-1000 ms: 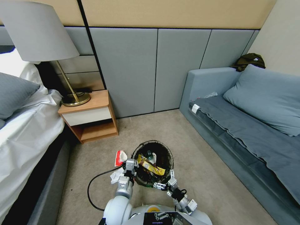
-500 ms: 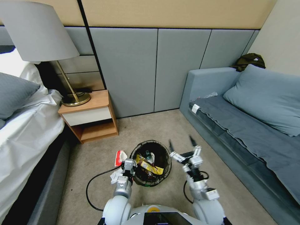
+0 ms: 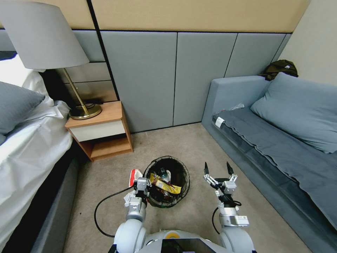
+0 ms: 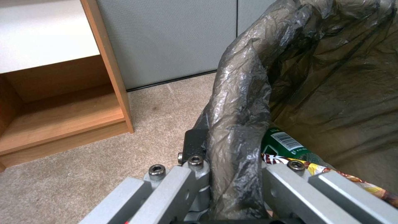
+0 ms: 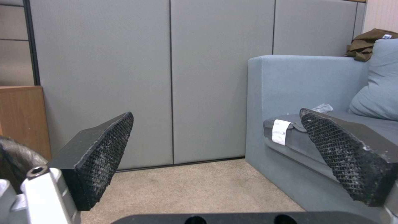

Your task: Pick up the trash bin, then pick up the garbage from the floor and place it into the trash bin.

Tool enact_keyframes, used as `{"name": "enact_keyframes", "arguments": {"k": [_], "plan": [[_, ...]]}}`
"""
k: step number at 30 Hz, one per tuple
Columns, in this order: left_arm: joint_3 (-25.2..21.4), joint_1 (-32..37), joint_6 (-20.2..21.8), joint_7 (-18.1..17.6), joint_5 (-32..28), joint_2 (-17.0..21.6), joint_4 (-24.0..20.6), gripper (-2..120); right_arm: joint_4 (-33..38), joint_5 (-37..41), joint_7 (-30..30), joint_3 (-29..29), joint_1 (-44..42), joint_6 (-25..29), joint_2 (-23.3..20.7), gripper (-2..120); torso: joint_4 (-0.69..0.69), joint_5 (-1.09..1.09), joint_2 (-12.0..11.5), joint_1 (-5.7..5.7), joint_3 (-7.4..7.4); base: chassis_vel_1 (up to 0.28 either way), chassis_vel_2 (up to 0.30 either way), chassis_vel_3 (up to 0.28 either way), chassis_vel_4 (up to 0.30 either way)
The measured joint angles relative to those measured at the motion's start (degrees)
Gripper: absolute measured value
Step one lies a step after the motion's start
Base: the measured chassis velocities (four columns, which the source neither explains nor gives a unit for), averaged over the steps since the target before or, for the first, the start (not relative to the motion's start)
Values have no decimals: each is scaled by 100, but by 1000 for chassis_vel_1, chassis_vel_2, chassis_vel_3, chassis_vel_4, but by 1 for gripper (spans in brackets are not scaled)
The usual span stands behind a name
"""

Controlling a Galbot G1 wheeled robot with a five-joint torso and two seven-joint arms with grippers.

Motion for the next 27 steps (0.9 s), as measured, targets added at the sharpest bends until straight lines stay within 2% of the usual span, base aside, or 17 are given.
{"name": "enact_keyframes", "arguments": {"k": [19, 27], "plan": [[28, -9, -25, 29, 7, -9, -6, 1, 26, 46, -25, 21, 81, -61, -48, 100, 3, -1, 0, 0, 0, 46, 44, 37, 40], [60, -5, -44, 31, 7, -9, -5, 1, 26, 57, -27, 17, 90, -95, -52, 100, -1, 0, 0, 0, 0, 15, 11, 19, 14]]}}
